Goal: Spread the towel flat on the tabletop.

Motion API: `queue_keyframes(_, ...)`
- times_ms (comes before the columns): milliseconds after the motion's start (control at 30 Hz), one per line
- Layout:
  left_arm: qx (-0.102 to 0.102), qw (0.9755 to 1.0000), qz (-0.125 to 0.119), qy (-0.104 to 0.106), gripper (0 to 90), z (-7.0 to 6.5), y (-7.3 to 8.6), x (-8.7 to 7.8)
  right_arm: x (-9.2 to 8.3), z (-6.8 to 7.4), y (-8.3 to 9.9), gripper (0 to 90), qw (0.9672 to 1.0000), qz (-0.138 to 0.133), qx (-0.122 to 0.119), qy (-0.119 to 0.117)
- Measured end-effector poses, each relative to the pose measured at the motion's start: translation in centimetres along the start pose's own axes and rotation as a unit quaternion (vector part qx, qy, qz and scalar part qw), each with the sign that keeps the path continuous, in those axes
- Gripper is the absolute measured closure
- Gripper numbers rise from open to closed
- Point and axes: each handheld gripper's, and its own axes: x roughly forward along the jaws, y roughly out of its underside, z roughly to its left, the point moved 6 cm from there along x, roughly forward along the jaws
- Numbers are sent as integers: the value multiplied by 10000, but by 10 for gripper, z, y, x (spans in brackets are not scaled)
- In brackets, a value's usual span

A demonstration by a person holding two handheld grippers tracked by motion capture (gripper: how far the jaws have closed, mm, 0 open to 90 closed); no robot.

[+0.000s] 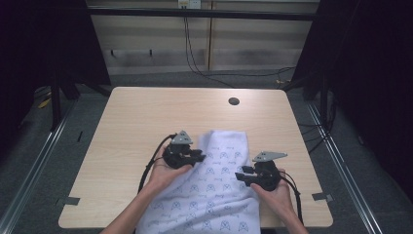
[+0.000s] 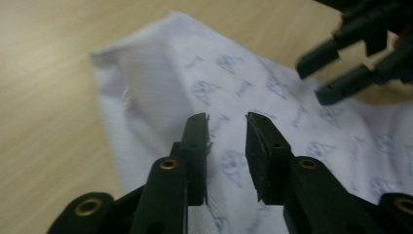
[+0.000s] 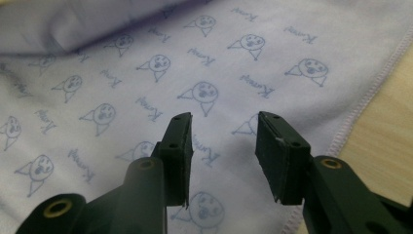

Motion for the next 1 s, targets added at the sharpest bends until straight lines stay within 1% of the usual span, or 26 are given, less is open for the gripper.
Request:
queue_keyframes(33,-11,10000,-49,64,645,-2,1,1,-1,-1,0,579,10000,-4,-3,19)
queue_keyframes(67,-120,9998,-70,113,645,-1,2,1,-1,-1,0,579,10000,-4,-3,19)
queue_keyframes(133,-197,9997,-113,-111,613,9,3,-3,-2,-1,0,579,10000,-15,18,-2)
queue_keyframes(167,-308,9993,-130,-173,620,15,3,-5,-2,-2,0,580,10000,-18,5,10)
queue_keyframes(200,-363,9988,-115,-312,639,22,4,-6,-2,-2,0,580,10000,-21,14,2)
queue_keyframes(233,-350,9985,-69,-423,659,29,4,-6,-2,-3,0,580,10000,-16,21,13)
queue_keyframes(267,-365,9985,-27,-402,679,34,5,-4,-2,-3,0,580,10000,-4,24,33)
queue_keyframes(300,-401,9982,38,-445,680,39,6,0,-1,-4,0,580,10000,0,24,30)
queue_keyframes(333,-449,9980,24,-446,677,43,7,5,0,-4,-1,580,10000,5,25,36)
queue_keyframes(367,-547,9981,-35,-291,660,45,7,10,0,-5,-1,579,10000,1,1,42)
queue_keyframes(433,-626,9975,132,-293,631,47,11,20,0,-6,0,579,10000,42,55,49)
queue_keyframes(467,-644,9976,184,-200,632,46,13,25,0,-7,0,579,10000,29,37,55)
queue_keyframes(500,-610,9977,228,-183,633,43,15,30,0,-8,0,579,10000,24,34,59)
queue_keyframes(533,-476,9978,352,-282,642,41,18,33,0,-9,0,579,10000,27,24,65)
queue_keyframes(567,-441,9978,426,-259,655,39,20,36,0,-10,0,578,10000,35,42,83)
queue_keyframes(600,-359,9976,475,-349,661,38,21,38,-1,-11,1,578,9999,28,54,80)
queue_keyframes(667,-348,9973,511,-400,686,38,20,38,-1,-13,2,579,9999,58,80,97)
queue_keyframes(700,-232,9976,494,-433,735,38,19,38,-1,-14,2,578,9999,55,78,92)
queue_keyframes(733,-188,9980,496,-330,837,36,19,37,-1,-14,2,577,9999,44,91,94)
queue_keyframes(767,-127,9980,523,-318,869,36,20,37,-2,-14,2,576,9999,51,104,96)
queue_keyframes(800,-58,9981,503,-355,877,36,20,35,-2,-14,1,576,9999,41,98,94)
queue_keyframes(833,-83,9984,464,-327,880,37,19,33,-2,-14,1,576,9999,39,92,98)
queue_keyframes(867,-159,9988,388,-270,882,38,17,29,-2,-14,1,575,9999,48,107,100)
queue_keyframes(933,-256,9988,178,-375,883,43,12,18,0,-15,0,576,9999,33,70,98)
queue_keyframes(967,-366,9987,22,-341,882,47,8,11,0,-15,0,575,9999,34,91,93)
queue_keyframes(1000,-368,9985,-84,-404,882,51,4,3,0,-16,-2,576,9999,29,91,109)
